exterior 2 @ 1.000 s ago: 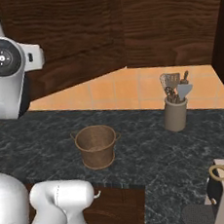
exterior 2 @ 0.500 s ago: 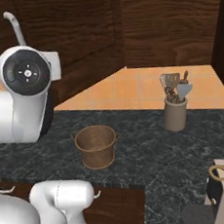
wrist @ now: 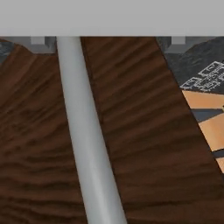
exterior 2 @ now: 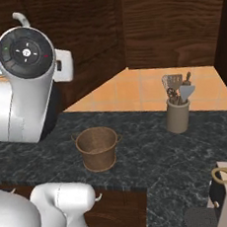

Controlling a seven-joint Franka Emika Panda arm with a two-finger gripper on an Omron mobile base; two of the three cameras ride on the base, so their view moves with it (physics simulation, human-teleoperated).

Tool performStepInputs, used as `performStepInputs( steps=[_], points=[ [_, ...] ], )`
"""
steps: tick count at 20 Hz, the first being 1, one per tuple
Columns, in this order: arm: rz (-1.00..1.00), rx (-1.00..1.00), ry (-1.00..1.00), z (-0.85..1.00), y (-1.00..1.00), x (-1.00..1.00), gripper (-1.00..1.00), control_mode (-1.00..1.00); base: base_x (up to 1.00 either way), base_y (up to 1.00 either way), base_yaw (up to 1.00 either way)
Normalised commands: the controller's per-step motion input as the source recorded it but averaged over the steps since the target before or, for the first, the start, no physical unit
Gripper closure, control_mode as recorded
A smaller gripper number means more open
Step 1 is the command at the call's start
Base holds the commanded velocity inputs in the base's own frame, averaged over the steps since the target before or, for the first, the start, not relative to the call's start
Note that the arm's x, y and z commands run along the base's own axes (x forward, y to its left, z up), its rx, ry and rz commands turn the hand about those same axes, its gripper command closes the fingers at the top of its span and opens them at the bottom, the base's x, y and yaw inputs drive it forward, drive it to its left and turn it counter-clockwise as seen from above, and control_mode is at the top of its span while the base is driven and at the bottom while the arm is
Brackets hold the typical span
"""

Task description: Open the cabinet, pick up the bread from the cabinet and place it in the basket. Then move the basket to the dining counter.

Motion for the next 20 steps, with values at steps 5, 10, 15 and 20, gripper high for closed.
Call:
performStepInputs(
  steps=[5, 10, 15, 20],
  points=[
    [-0.25, -0.01, 0.17, -0.06, 0.29, -0.92, -1.00, -1.00, 0.00, 0.00, 0.00],
    [-0.28, 0.00, 0.02, -0.22, 0.61, -0.75, -1.00, -1.00, 0.00, 0.00, 0.00],
    [-0.36, 0.00, 0.00, -0.28, 0.53, -0.93, -1.00, -1.00, 0.00, 0.00, 0.00],
    [-0.52, 0.09, 0.00, -0.25, 0.50, 0.17, -1.00, -1.00, 0.00, 0.00, 0.00]
  ],
)
